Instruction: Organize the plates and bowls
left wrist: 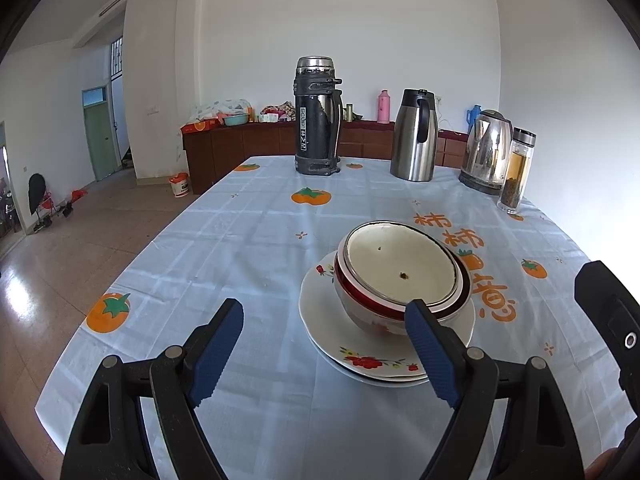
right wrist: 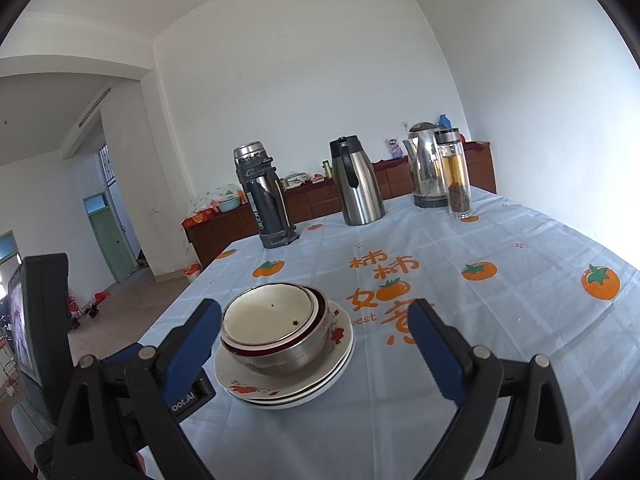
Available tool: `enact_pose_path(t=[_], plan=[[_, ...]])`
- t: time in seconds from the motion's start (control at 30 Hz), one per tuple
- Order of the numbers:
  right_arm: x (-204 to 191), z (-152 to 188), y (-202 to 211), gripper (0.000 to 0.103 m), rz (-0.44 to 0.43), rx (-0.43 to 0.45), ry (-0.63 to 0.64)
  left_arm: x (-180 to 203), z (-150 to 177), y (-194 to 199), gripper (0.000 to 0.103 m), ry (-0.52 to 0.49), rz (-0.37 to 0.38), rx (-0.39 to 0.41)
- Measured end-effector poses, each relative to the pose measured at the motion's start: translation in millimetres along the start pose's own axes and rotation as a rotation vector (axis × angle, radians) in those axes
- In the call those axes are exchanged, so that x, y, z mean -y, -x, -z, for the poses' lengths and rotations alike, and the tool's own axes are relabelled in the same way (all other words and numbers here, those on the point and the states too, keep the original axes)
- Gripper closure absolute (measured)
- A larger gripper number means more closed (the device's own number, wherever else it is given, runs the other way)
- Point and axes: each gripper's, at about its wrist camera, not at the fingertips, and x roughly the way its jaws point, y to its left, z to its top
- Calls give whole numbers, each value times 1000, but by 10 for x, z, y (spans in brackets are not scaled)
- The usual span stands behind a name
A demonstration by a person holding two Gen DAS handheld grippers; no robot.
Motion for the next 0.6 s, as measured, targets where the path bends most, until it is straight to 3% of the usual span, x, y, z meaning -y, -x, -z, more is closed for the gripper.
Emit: enact_pose_path(t=[0.5, 0.6], plan=[[93, 2, 36, 7, 41, 33, 15, 38, -13, 16, 18, -31, -10, 42], [85, -9, 54, 7, 46, 50, 28, 46, -19, 23, 13, -36, -29, 59]])
